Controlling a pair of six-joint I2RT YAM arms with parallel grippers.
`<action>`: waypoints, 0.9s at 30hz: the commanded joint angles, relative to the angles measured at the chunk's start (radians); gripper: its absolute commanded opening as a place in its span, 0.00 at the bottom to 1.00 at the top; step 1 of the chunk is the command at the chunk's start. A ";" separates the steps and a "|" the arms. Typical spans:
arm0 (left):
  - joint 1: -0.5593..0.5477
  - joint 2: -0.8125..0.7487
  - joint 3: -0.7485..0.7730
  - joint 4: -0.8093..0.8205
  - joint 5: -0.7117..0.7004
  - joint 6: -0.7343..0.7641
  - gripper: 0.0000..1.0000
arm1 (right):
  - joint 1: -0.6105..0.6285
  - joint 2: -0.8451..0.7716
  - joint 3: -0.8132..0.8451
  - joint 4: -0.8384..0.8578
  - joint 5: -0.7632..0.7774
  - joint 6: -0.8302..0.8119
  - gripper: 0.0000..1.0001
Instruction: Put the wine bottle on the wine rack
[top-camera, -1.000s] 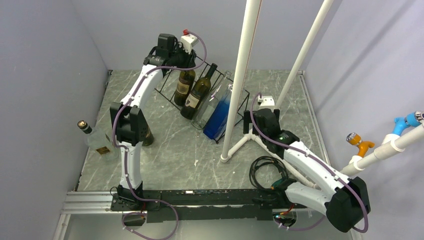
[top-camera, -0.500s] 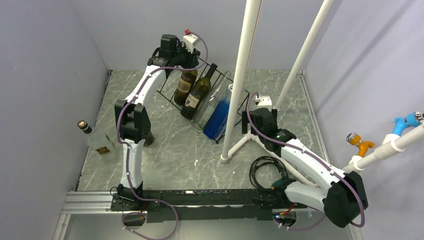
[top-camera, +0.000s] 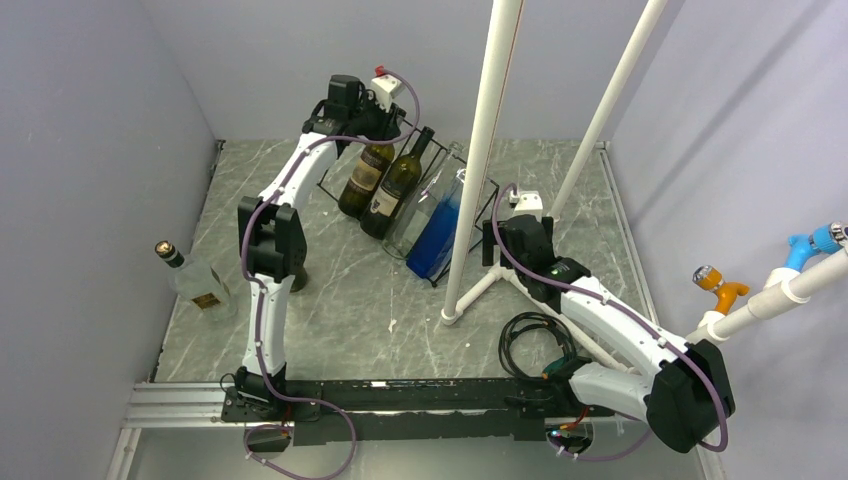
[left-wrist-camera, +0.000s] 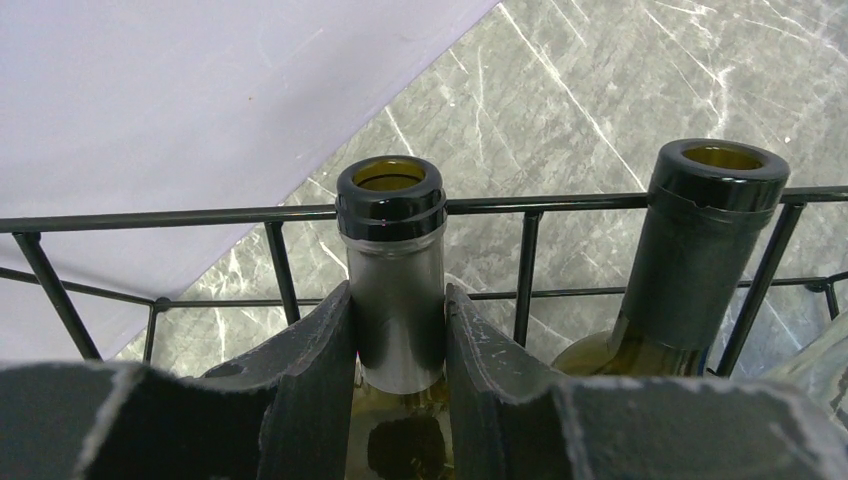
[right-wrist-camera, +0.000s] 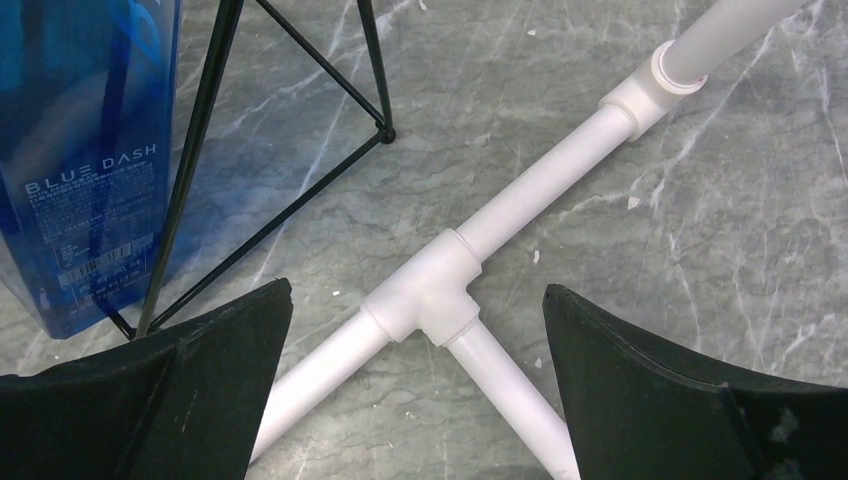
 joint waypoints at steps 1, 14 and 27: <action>0.010 -0.012 -0.023 -0.019 -0.017 0.061 0.00 | -0.003 0.005 0.010 0.056 -0.004 -0.009 1.00; 0.010 -0.028 -0.001 -0.036 -0.022 0.019 0.51 | -0.004 -0.023 0.022 0.029 -0.010 -0.002 1.00; 0.010 -0.274 -0.025 -0.148 -0.037 -0.084 0.77 | -0.004 -0.116 0.033 0.007 -0.033 0.006 1.00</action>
